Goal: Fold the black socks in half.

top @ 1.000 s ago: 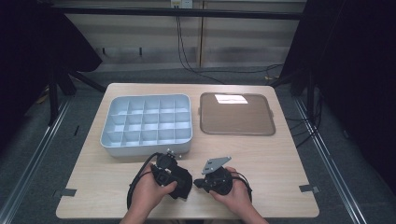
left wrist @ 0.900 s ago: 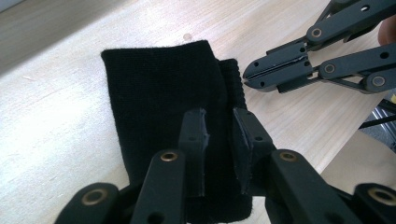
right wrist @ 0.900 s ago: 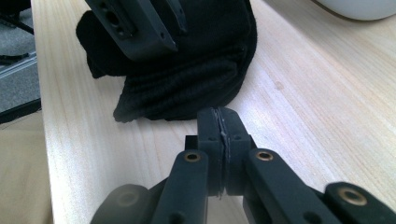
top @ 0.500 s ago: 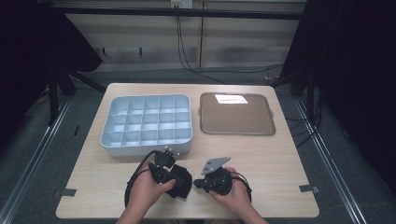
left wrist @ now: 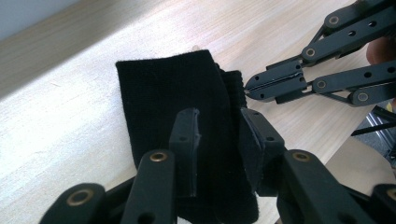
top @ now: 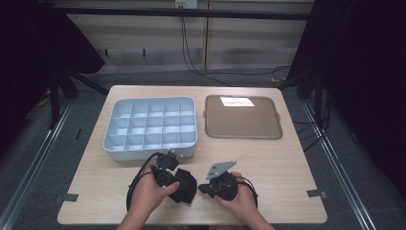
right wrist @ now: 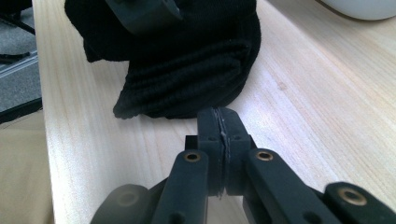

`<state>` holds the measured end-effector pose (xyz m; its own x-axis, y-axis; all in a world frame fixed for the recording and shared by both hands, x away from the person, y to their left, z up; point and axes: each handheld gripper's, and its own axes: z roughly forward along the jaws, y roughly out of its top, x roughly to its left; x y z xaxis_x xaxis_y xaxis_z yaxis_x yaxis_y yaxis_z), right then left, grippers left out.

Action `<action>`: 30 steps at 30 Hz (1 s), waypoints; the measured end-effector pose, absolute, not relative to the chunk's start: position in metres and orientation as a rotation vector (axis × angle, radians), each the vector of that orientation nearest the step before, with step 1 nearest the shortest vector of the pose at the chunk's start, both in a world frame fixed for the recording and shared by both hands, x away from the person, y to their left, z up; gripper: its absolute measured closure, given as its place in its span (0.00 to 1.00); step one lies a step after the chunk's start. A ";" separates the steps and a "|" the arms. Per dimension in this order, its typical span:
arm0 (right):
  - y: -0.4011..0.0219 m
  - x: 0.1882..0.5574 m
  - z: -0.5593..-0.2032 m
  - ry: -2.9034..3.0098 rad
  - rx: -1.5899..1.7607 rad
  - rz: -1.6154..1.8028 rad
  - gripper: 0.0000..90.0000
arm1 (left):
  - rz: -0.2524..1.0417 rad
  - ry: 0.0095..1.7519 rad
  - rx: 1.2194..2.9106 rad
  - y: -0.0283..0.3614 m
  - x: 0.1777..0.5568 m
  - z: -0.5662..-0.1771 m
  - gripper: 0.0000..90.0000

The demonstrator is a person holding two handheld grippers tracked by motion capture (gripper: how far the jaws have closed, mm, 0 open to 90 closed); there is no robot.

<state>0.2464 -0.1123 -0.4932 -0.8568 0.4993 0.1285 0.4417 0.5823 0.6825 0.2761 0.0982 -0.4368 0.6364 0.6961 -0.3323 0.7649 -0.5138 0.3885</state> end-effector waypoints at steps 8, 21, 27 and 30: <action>-0.112 0.246 -0.493 2.728 0.811 1.139 0.99 | -0.187 1.154 2.335 0.101 0.278 -0.435 0.72; -0.112 0.246 -0.494 2.728 0.809 1.137 0.99 | -0.186 1.155 2.332 0.104 0.280 -0.432 0.72; -0.112 0.246 -0.494 2.729 0.811 1.138 0.99 | -0.178 1.161 2.319 0.103 0.281 -0.432 0.74; -0.112 0.246 -0.494 2.730 0.812 1.134 0.99 | -0.163 1.168 2.299 0.104 0.283 -0.430 0.75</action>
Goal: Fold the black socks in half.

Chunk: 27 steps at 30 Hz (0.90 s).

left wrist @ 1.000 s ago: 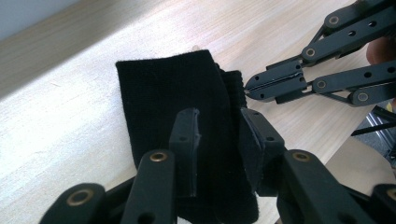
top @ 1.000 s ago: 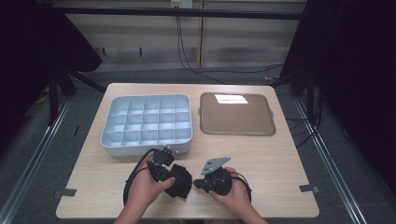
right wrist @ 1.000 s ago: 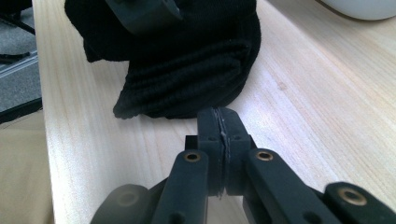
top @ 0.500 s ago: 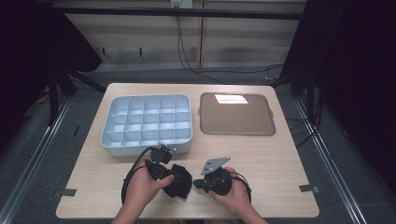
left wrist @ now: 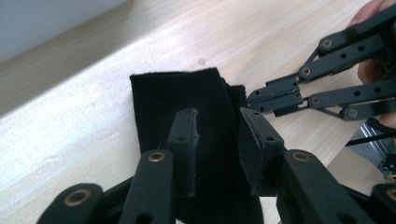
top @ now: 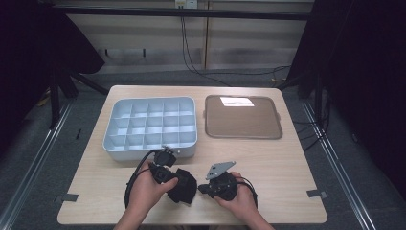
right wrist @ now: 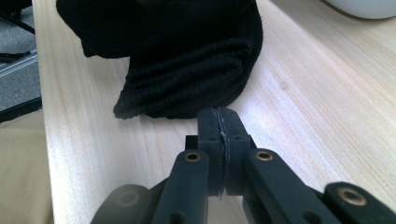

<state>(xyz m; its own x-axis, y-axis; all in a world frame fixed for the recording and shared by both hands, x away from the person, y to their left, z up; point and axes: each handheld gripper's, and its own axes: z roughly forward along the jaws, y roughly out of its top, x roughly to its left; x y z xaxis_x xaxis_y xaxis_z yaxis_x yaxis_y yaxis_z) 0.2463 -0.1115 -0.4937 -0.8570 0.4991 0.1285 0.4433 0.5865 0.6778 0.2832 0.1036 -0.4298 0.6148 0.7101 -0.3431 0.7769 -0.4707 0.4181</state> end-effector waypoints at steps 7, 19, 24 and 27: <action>-0.112 0.247 -0.494 2.728 0.808 1.140 0.99 | -0.154 1.193 2.297 0.107 0.286 -0.425 0.75; -0.112 0.247 -0.494 2.729 0.809 1.137 0.99 | -0.126 1.248 2.293 0.125 0.291 -0.431 0.69; -0.111 0.246 -0.493 2.730 0.814 1.139 0.99 | -0.120 1.265 2.296 0.132 0.293 -0.440 0.64; -0.111 0.246 -0.493 2.731 0.798 1.148 0.99 | -0.132 1.280 2.299 0.134 0.294 -0.444 0.63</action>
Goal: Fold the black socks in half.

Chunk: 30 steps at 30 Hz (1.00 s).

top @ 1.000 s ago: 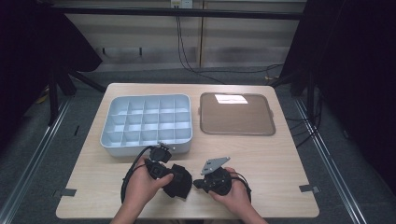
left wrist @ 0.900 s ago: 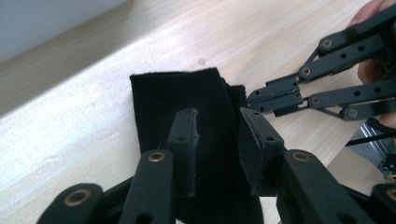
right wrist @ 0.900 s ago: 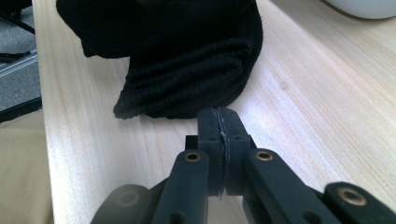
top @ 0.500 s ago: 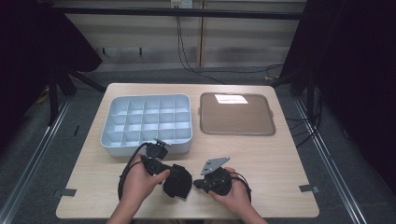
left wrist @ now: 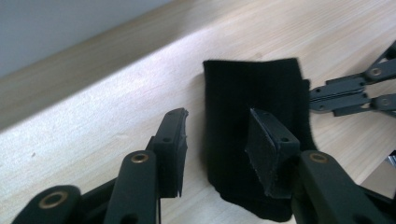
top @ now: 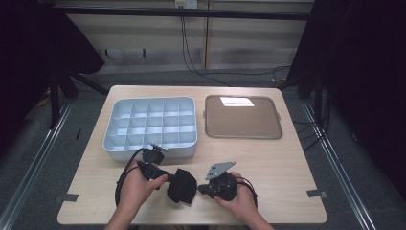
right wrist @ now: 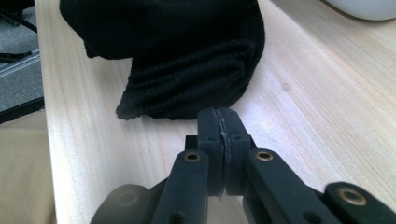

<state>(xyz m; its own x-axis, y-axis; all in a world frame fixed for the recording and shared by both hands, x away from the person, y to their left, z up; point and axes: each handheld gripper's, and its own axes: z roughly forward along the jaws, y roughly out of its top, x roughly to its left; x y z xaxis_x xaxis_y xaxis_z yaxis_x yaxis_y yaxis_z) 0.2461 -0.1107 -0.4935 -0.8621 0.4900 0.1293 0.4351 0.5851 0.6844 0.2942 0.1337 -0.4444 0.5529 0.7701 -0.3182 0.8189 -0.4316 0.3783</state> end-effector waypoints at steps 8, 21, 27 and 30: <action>-0.109 0.245 -0.494 2.738 0.789 1.147 0.99 | -0.153 1.292 2.304 0.134 0.294 -0.451 0.62; -0.105 0.245 -0.497 2.746 0.777 1.125 0.99 | -0.183 1.285 2.298 0.127 0.292 -0.459 0.59; -0.104 0.245 -0.497 2.743 0.779 1.136 0.99 | -0.181 1.271 2.309 0.122 0.291 -0.461 0.57; -0.104 0.245 -0.497 2.743 0.777 1.137 0.99 | -0.179 1.269 2.309 0.120 0.291 -0.462 0.56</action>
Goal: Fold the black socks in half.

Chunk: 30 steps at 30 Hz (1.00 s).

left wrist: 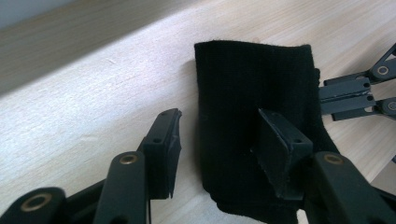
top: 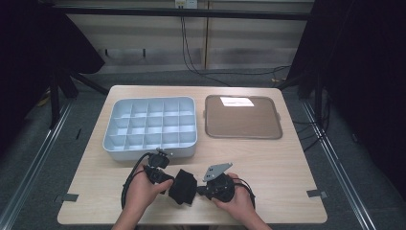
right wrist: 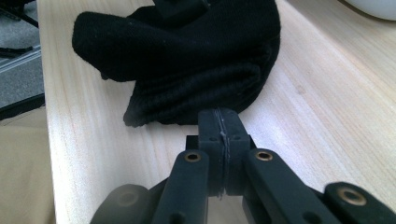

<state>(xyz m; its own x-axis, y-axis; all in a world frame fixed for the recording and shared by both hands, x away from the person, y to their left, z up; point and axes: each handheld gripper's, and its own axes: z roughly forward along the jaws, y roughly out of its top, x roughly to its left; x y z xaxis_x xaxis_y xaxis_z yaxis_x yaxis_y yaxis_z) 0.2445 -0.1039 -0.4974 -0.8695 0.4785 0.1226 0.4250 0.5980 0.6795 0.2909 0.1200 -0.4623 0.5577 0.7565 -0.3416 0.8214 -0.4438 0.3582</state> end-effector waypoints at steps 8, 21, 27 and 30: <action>-0.103 0.244 -0.497 2.741 0.783 1.128 0.99 | -0.182 1.259 2.319 0.114 0.290 -0.466 0.53; -0.102 0.243 -0.497 2.737 0.767 1.124 1.00 | -0.171 1.253 2.339 0.108 0.289 -0.469 0.50; -0.102 0.243 -0.497 2.737 0.768 1.121 1.00 | -0.191 1.276 2.326 0.108 0.290 -0.472 0.50; -0.102 0.243 -0.497 2.736 0.767 1.121 1.00 | -0.192 1.267 2.334 0.107 0.291 -0.472 0.50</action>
<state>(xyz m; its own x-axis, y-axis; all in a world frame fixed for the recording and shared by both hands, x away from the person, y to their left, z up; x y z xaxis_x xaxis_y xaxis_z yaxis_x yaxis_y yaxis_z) 0.2433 -0.1024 -0.4972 -0.8705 0.4805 0.1063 0.4170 0.6054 0.6779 0.2905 0.1073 -0.4723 0.5626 0.7543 -0.3384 0.8206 -0.4599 0.3392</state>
